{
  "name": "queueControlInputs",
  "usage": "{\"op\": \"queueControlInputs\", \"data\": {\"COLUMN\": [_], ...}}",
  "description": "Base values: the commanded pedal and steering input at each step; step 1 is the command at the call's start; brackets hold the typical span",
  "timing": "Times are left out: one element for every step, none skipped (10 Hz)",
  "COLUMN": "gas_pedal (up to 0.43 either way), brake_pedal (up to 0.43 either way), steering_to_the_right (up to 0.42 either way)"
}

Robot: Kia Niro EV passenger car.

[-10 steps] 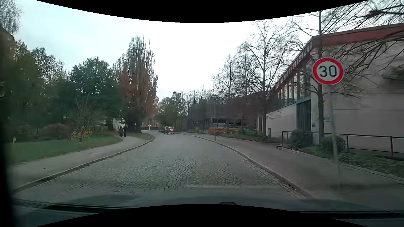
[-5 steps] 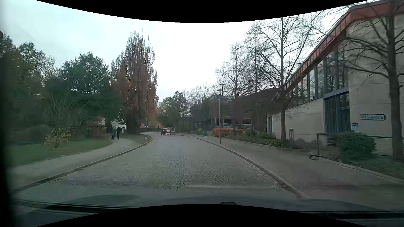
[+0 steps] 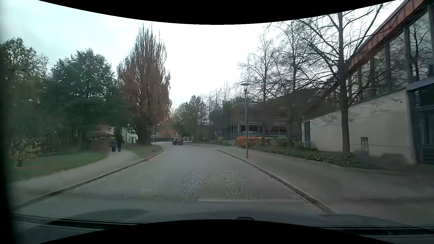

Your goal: Follow the waypoints while adhering to traffic rules and regulations

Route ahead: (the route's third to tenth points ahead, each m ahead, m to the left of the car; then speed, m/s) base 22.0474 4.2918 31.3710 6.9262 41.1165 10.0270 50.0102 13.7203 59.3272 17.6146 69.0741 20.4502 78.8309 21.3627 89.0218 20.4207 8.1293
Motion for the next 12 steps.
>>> {"op": "queueControlInputs", "data": {"gas_pedal": [0.299, 0.299, 0.287, 0.248, 0.220, 0.169, 0.150, 0.150, 0.150, 0.138, 0.138, 0.138], "brake_pedal": [0.000, 0.000, 0.000, 0.000, 0.000, 0.000, 0.000, 0.000, 0.000, 0.000, 0.000, 0.000], "steering_to_the_right": [-0.044, -0.045, -0.050, -0.055, -0.051, -0.044, -0.040, -0.040, -0.040, -0.040, -0.039, -0.038]}}
